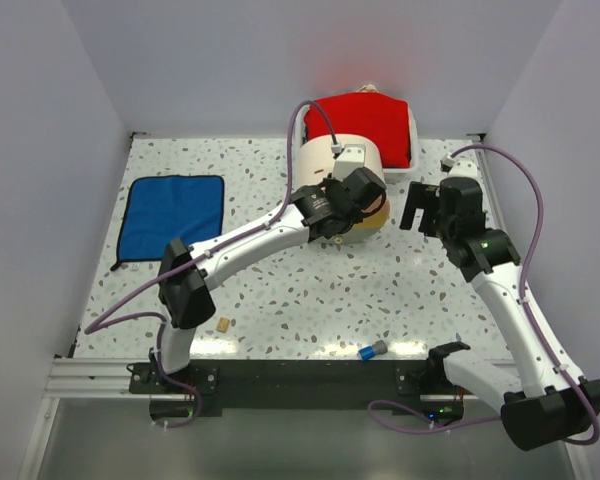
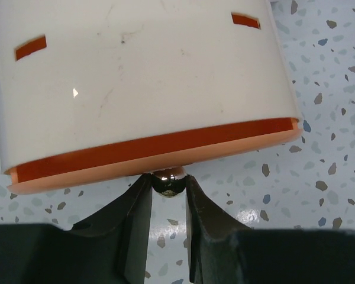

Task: Sort the stationery into containers
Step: Open the drawer in the storage box.

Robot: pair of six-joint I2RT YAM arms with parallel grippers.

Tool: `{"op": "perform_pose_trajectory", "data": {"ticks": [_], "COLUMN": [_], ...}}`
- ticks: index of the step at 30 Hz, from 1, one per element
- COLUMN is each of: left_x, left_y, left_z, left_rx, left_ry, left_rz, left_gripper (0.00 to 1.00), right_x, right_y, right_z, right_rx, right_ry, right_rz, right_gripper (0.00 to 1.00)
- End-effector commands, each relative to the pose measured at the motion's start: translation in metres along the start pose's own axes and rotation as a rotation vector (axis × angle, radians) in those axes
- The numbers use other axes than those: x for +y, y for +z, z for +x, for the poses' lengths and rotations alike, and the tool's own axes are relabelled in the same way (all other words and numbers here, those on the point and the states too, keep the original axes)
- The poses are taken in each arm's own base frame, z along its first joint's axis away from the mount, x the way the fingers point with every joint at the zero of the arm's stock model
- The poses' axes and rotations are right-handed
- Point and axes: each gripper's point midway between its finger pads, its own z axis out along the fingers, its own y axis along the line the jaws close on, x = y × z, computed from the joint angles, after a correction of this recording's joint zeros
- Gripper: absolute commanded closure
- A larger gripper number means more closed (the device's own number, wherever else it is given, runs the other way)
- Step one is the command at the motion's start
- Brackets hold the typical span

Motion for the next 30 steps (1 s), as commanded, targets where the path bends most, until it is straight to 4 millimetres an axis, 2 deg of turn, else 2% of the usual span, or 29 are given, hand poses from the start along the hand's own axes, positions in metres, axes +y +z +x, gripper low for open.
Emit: {"op": "perform_pose_trajectory", "data": {"ticks": [1, 11, 16, 19, 20, 23, 26, 27, 28, 30], "left_x": [-0.006, -0.004, -0.014, -0.017, -0.018, -0.020, -0.023, -0.022, -0.022, -0.019], "left_y": [-0.036, -0.057, -0.070, -0.072, -0.073, -0.075, -0.081, -0.084, -0.089, -0.105], "left_z": [-0.005, 0.013, 0.020, 0.021, 0.021, 0.018, 0.018, 0.018, 0.022, 0.021], "left_rx": [-0.038, -0.037, -0.055, -0.075, -0.079, -0.094, -0.082, -0.074, -0.041, -0.019], "left_ry": [-0.032, 0.009, 0.026, 0.053, 0.058, 0.079, 0.154, 0.175, 0.231, 0.290], "left_rz": [0.040, 0.055, 0.089, 0.101, 0.107, 0.120, 0.163, 0.173, 0.217, 0.314], "left_gripper": [1.00, 1.00, 1.00, 0.66, 0.52, 0.44, 0.31, 0.29, 0.20, 0.15], "right_x": [0.000, -0.003, -0.006, -0.008, -0.008, -0.010, -0.012, -0.014, -0.013, -0.015], "right_y": [-0.009, -0.008, -0.010, -0.010, -0.011, -0.010, -0.012, -0.013, -0.015, -0.019], "right_z": [-0.008, -0.003, 0.003, 0.007, 0.007, 0.009, 0.008, 0.011, 0.009, 0.011], "right_rx": [-0.024, -0.035, -0.036, -0.034, -0.038, -0.040, -0.040, -0.030, -0.031, -0.017], "right_ry": [0.015, 0.021, 0.011, -0.002, -0.003, -0.009, -0.018, -0.027, -0.032, -0.057], "right_rz": [-0.015, -0.009, -0.007, -0.005, -0.006, 0.001, 0.008, 0.012, 0.009, 0.008], "right_gripper": [0.01, 0.01, 0.01, 0.01, 0.01, 0.01, 0.01, 0.01, 0.01, 0.01]}}
